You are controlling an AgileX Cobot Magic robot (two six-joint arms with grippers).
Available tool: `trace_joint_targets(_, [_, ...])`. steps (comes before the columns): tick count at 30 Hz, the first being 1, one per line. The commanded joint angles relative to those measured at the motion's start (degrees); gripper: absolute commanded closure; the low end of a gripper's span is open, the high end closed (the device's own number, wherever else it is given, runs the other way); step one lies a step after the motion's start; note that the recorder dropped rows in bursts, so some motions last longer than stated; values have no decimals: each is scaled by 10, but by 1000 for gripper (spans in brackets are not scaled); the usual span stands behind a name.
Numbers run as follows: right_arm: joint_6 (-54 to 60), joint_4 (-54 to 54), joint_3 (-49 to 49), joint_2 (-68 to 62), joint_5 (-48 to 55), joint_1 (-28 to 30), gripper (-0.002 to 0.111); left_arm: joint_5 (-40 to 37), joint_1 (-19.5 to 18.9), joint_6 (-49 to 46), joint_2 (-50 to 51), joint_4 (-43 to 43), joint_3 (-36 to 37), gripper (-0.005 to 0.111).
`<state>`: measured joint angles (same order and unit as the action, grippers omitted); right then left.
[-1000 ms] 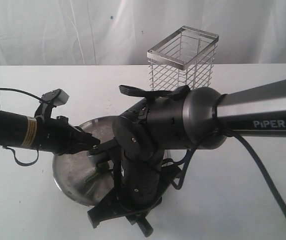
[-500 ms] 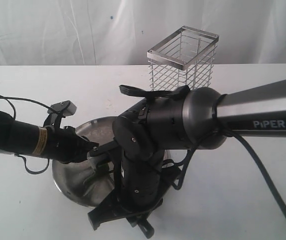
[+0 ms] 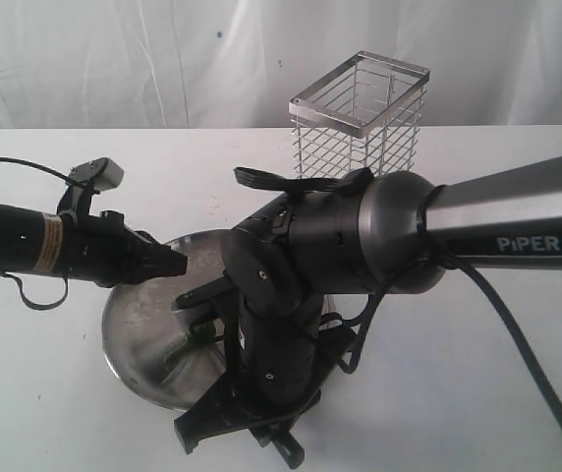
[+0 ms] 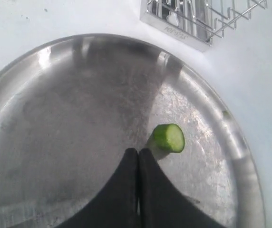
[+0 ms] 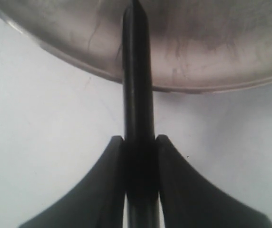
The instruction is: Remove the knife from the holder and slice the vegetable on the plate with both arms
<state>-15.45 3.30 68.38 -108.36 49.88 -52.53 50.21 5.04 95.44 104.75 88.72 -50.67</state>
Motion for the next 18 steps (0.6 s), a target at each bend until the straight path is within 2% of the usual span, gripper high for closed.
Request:
trace_joint_targets(1, [2,-3,3,2,3,-1,108,-16,30,11,31,37,0,107])
trace_joint_targets(4, [2,-3,3,2,3,-1,108,-63,57,36,63,70,0,107])
trace_joint_targets(7, [2,-1,3,2,6,-1,108,-61,60,37,78,73,0,107])
trace_joint_targets(13, [2,-1,3,2,22,-1,108,-9,30,54,37,74,-15,107])
trace_joint_targets(18, [2,-3,3,2,39,-1,108,-26,16,78,-15,93,-14,107])
